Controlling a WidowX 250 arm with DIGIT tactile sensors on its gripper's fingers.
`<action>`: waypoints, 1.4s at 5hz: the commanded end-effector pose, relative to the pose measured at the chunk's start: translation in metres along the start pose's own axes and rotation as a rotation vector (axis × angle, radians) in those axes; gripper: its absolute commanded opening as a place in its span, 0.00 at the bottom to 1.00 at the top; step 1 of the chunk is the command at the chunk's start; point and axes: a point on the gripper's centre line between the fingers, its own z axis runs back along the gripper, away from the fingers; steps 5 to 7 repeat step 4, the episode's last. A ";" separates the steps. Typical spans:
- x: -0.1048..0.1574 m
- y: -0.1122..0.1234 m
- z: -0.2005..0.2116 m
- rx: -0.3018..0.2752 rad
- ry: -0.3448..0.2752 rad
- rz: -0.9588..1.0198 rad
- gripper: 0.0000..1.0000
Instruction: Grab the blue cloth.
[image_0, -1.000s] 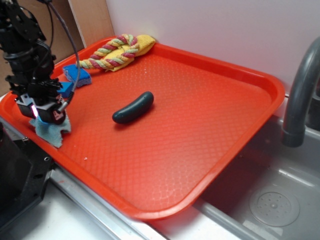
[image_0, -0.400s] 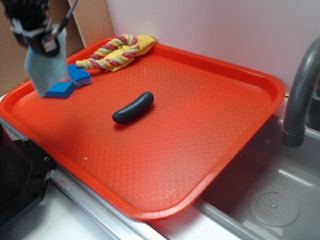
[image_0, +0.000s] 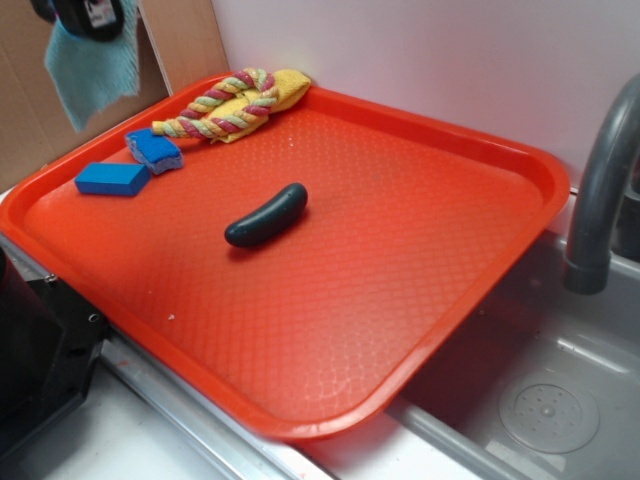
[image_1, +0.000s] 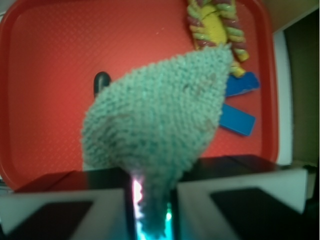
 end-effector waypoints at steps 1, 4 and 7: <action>0.002 0.007 0.010 0.039 -0.054 0.046 0.00; 0.002 0.005 0.005 0.052 -0.052 0.073 0.00; 0.002 0.005 0.005 0.052 -0.052 0.073 0.00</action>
